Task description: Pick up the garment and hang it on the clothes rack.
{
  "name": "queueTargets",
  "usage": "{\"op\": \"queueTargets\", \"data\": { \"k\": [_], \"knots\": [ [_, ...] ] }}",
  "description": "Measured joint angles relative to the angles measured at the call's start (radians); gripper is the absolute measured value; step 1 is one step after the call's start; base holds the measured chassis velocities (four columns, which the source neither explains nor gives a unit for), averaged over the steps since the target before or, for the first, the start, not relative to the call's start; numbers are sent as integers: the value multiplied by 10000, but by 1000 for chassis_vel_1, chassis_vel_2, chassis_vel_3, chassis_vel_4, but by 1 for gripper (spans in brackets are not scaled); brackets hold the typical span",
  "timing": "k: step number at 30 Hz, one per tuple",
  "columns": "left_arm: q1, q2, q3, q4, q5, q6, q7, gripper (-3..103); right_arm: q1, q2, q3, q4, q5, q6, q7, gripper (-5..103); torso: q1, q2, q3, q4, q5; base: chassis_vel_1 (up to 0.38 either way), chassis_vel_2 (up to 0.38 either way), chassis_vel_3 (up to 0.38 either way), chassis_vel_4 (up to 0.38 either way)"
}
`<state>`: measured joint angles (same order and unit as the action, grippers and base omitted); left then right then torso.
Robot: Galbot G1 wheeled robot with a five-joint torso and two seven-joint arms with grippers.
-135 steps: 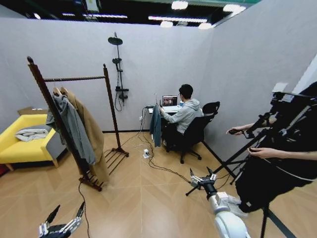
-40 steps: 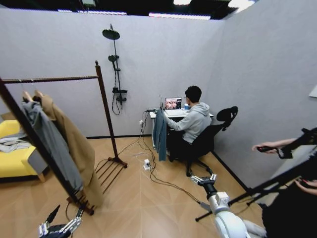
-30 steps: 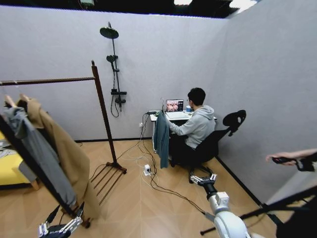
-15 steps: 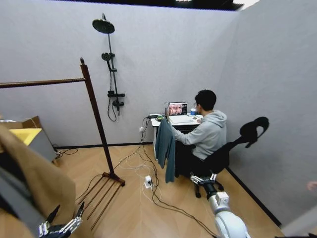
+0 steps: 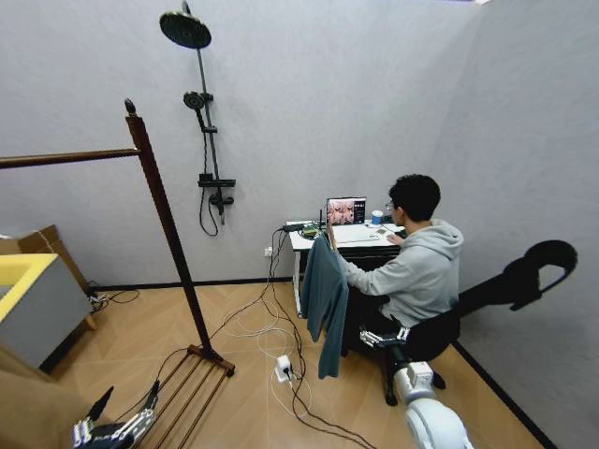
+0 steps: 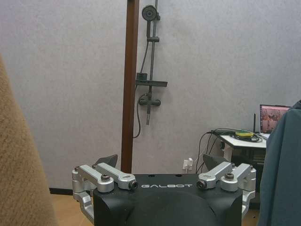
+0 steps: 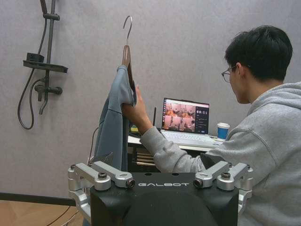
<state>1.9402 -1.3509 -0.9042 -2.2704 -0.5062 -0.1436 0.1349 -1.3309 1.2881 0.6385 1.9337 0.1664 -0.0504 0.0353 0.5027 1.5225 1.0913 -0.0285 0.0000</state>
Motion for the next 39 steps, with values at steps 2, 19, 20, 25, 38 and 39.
{"op": "queueTargets", "data": {
  "k": [2, 19, 20, 25, 38, 39],
  "knots": [
    [0, 0, 0, 0, 0, 0, 0, 100, -3, 0, 1, 0, 0, 0, 0, 100, -15, 8, -5, -2, -1, 50, -88, -17, 60],
    [0, 0, 0, 0, 0, 0, 0, 100, -2, 0, 1, 0, 0, 0, 0, 100, -3, 4, -2, -2, 0, 9, -14, -6, 11],
    [0, 0, 0, 0, 0, 0, 0, 100, -2, 0, 1, 0, 0, 0, 0, 100, -4, 4, -2, -2, 0, 0, 0, 0, 0],
    [0, 0, 0, 0, 0, 0, 0, 100, -2, 0, 1, 0, 0, 0, 0, 100, -4, 4, -2, -2, 0, 0, 0, 0, 0],
    [0, 0, 0, 0, 0, 0, 0, 100, -2, 0, 1, 0, 0, 0, 0, 100, -5, 4, -2, -2, 0, 0, 0, 0, 0],
    [0, 0, 0, 0, 1, 0, 0, 100, -2, 0, 1, 0, 0, 0, 0, 100, -5, 4, -2, -2, 0, 0, 0, 0, 0]
  ]
}}
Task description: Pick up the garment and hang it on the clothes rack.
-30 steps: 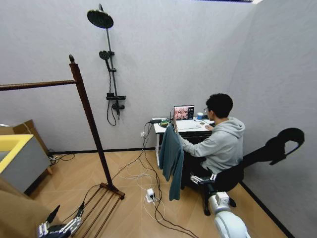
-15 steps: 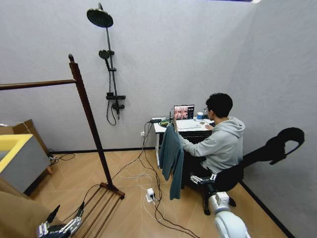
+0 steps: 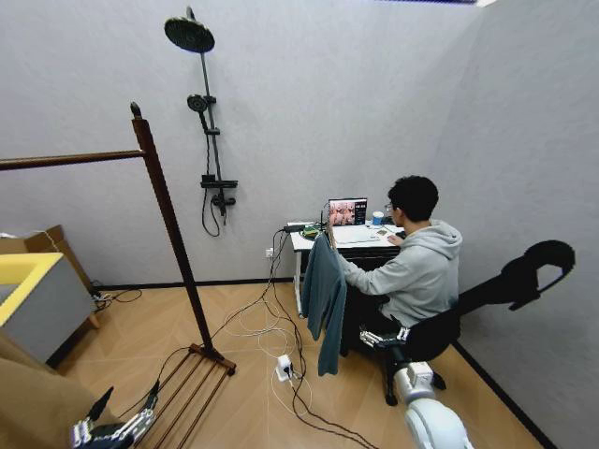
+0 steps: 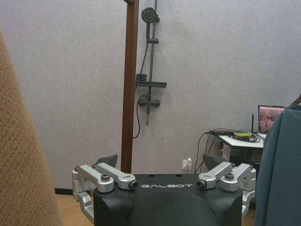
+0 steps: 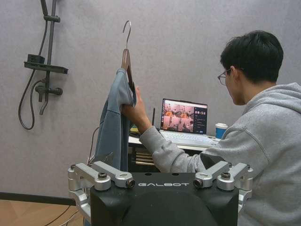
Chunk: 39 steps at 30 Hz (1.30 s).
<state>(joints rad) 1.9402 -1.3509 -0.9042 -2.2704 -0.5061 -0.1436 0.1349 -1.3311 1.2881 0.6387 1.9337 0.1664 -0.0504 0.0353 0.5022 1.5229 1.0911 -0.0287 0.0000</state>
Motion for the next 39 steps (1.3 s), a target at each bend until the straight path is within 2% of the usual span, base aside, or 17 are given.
{"op": "queueTargets", "data": {
  "k": [7, 12, 14, 15, 17, 21, 22, 23, 24, 26, 27, 29, 30, 32, 36, 38, 39],
  "knots": [
    [0, 0, 0, 0, 0, 0, 0, 100, -158, 78, 115, 149, 21, -30, 0, 100, 0, 0, 0, 5, 1, 0, 0, 0, 0],
    [0, 0, 0, 0, -1, -1, 3, 100, -1961, 931, 1385, 1741, 374, -587, 162, 100, 0, 0, -1, -3, 0, 0, 0, 0, 0],
    [0, 0, 0, 0, 0, -1, 0, 100, -2082, 987, 1465, 1846, 399, -624, 174, 100, -1, 0, -1, -3, 1, 0, 0, 0, 0],
    [0, 0, 0, 0, 0, 0, 0, 100, -2642, 1212, 1839, 2390, 728, -949, 163, 100, -3, 2, -2, -12, -4, 0, 0, 0, 0],
    [0, 0, 0, 0, 0, 0, 2, 100, -2700, 1169, 1989, 2603, 916, -1174, 35, 100, -3, 2, -2, -2, -2, 0, 0, 0, 0],
    [0, 0, 0, 0, 0, 0, 1, 100, -2492, 967, 2168, 2397, 988, -1123, -342, 100, -3, 1, -2, 3, -2, 0, 0, 0, 0],
    [0, 0, 0, 0, 0, -1, 0, 100, -2347, 846, 2256, 2175, 1097, -927, -678, 100, -2, 1, -1, 1, 3, 0, 0, 0, 0],
    [0, 0, 0, 0, 0, -1, 0, 100, -2060, 616, 2379, 1809, 1408, -659, -1367, 100, -2, 1, -1, -2, 2, 0, 0, 0, 0],
    [0, 0, 0, 0, 0, -1, 0, 100, -2060, 616, 2379, 1809, 1408, -659, -1367, 100, -2, 1, -1, -2, 2, 0, 0, 0, 0],
    [0, 0, 0, 0, 0, -1, 0, 100, -990, 166, 2557, 932, 1809, -435, -2269, 100, -2, 1, 0, -2, 4, 0, 0, 0, 0],
    [0, 0, 0, 0, 0, -1, 0, 100, -990, 166, 2557, 932, 1809, -435, -2269, 100, -2, 1, 0, -2, 4, 0, 0, 0, 0],
    [0, 0, 0, 0, 0, -1, 5, 100, 256, -338, 2456, 345, 2167, -598, -2242, 100, -1, 0, 0, -1, 3, 0, 0, 0, 0],
    [0, 0, 0, 0, 0, -1, 5, 100, 256, -338, 2456, 345, 2167, -598, -2242, 100, -1, 0, 0, -1, 3, 0, 0, 0, 0],
    [0, -1, 0, 0, 0, -1, 0, 100, 2091, -1125, 1843, -408, 2813, -859, -1754, 100, 1, 0, 1, 3, -3, 0, 0, 0, 0],
    [0, 0, 0, 0, 0, -1, 0, 100, 3246, -1543, 1212, -1196, 2905, -731, -1636, 100, 2, 0, 2, 2, -1, 0, 0, 0, 0],
    [0, 0, 0, -1, 0, -1, 2, 100, 4640, -1858, 367, -2357, 2923, -590, -1353, 100, 1, -1, 3, 0, 4, 0, 0, 0, 0],
    [0, 0, 0, -1, 0, -1, 2, 100, 4640, -1858, 367, -2357, 2923, -590, -1353, 100, 1, -1, 3, 0, 4, 0, 0, 0, 0]
  ]
}}
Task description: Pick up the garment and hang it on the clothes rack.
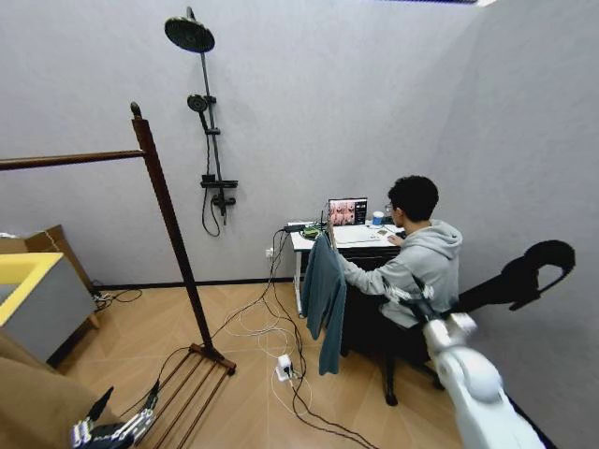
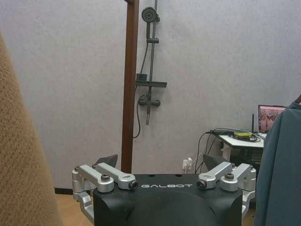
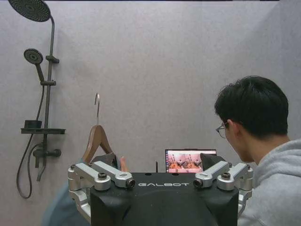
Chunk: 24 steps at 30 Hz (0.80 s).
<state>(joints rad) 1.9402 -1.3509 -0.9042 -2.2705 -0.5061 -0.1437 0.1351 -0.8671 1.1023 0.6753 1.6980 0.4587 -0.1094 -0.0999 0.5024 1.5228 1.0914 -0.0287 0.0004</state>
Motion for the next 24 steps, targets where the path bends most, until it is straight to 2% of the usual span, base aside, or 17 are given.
{"op": "queueTargets", "data": {
  "k": [2, 3, 6, 8, 10, 11, 13, 17, 19, 24],
  "knots": [
    [0, 0, 0, 1, 0, 1, -2, 100, 1382, -160, -749, -1156, -132, 119, 56, 100, 0, 1, 0, 1, -5, 0, 0, 0, 0],
    [0, 0, 0, 1, 0, 1, -2, 100, 1382, -160, -749, -1156, -132, 119, 56, 100, 0, 1, 0, 1, -5, 0, 0, 0, 0],
    [0, 0, 0, 1, 0, 0, 0, 100, 2760, -81, -1735, -2381, -369, 517, 7, 100, 1, 0, 0, 0, -3, 0, 0, 0, 0],
    [0, 0, 0, 0, 0, 0, -1, 100, 3075, -17, -2036, -2588, -432, 481, 60, 100, 1, -1, 0, 0, -4, 0, 0, 0, 0],
    [0, 0, 0, 0, 0, 0, 1, 100, 3985, 314, -2933, -3297, -592, 327, 604, 100, 0, 0, -2, -4, -5, 0, 0, 0, 0],
    [0, 0, 0, 0, 0, 0, 1, 100, 3985, 314, -2933, -3297, -592, 327, 604, 100, 0, 0, -2, -4, -5, 0, 0, 0, 0],
    [0, -1, 0, 1, 0, 0, -3, 100, 5057, 797, -3749, -4235, -693, 291, 1261, 100, 0, -1, 0, 1, -4, 0, 0, 0, 0],
    [0, 0, 0, 0, 0, 0, 1, 100, 6058, 1275, -4243, -5150, -614, 86, 1774, 100, 0, -1, 0, 5, -7, 0, 0, 0, 0],
    [0, 0, 0, 1, 0, 0, -3, 100, 6975, 1673, -4458, -6302, -807, 56, 1933, 100, 1, 0, -1, 5, -9, 0, 0, 0, 0],
    [0, 0, 0, 0, 0, 1, -1, 100, 7345, 1936, -4508, -6760, -841, -377, 2563, 100, 0, 0, -3, 0, -7, 0, 0, 0, 0]
  ]
}}
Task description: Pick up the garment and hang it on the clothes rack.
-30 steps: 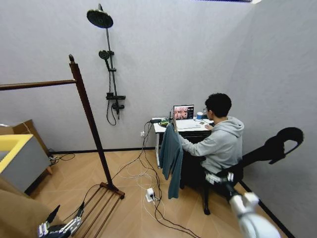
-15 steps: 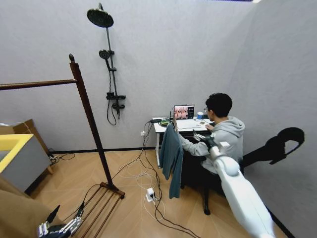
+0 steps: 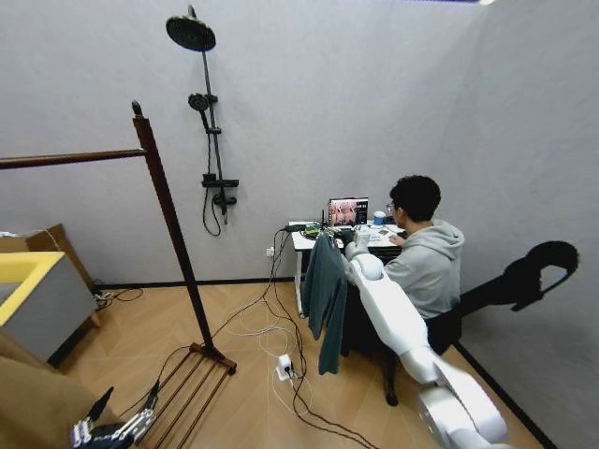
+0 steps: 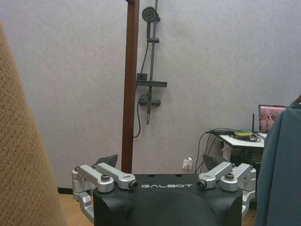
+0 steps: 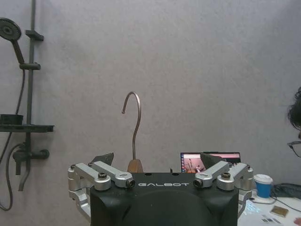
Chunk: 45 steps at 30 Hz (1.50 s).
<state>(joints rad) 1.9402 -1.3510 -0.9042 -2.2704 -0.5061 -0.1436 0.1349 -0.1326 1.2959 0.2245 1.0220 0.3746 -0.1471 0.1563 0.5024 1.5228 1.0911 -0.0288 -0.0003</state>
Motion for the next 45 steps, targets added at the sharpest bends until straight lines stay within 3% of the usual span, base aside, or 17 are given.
{"op": "queueTargets", "data": {
  "k": [4, 6, 10, 14, 15, 17, 23, 31, 40, 43, 45],
  "knots": [
    [0, -1, 0, 0, 0, 0, 1, 100, -27, 114, 39, -133, 110, -170, 252, 100, -2, 1, 0, -2, 3, 0, 0, 0, 0],
    [1, 0, 0, 0, 0, -1, 0, 100, 46, 184, 168, -540, 172, -46, -45, 101, -2, 1, 0, -1, 4, 0, 0, 0, 0],
    [0, 0, 0, 0, -1, 0, -1, 100, 109, 169, 259, -777, 364, -16, -517, 92, -2, 1, 0, -1, 3, 0, 0, 0, 0],
    [0, 0, 0, 0, 0, 0, 0, 100, 278, 55, 324, -1246, 440, 316, -1364, 70, -2, 2, 0, 0, 3, 0, 0, 0, 0],
    [0, 0, 0, 0, 0, 0, 0, 100, 278, 55, 324, -1246, 440, 316, -1364, 70, -2, 2, 0, 0, 3, 0, 0, 0, 0],
    [0, 0, 0, 0, -1, 0, 0, 100, 202, -52, 311, -1055, 154, 389, -1577, 59, -2, 1, 0, -1, 3, 0, 0, 0, 0],
    [0, 0, 0, 0, 0, 0, 0, 100, 29, -117, 226, -745, -343, 400, -1633, 43, -3, 2, 0, 1, 3, 0, 0, 0, 0],
    [0, 0, 0, 0, 0, 0, -1, 100, -288, -148, 193, -226, -363, 379, -1411, 10, -2, 2, 0, -2, 3, 0, 0, 0, 0],
    [0, 0, 0, 0, 0, 0, 0, 100, -645, -234, 145, 354, -486, 334, -1335, 10, -2, 1, 1, 1, 4, 0, 0, 0, 0],
    [0, 0, -1, 0, 0, 0, 0, 100, -940, -427, -33, 1228, -492, 299, -1331, 10, 0, 1, 2, -2, 5, 0, 0, 0, 0],
    [0, 0, 0, 1, -1, 0, 4, 100, -1470, -780, -418, 2710, -228, 122, -1348, 10, -2, 2, -1, 0, 1, 0, 0, 0, 0]
  ]
}}
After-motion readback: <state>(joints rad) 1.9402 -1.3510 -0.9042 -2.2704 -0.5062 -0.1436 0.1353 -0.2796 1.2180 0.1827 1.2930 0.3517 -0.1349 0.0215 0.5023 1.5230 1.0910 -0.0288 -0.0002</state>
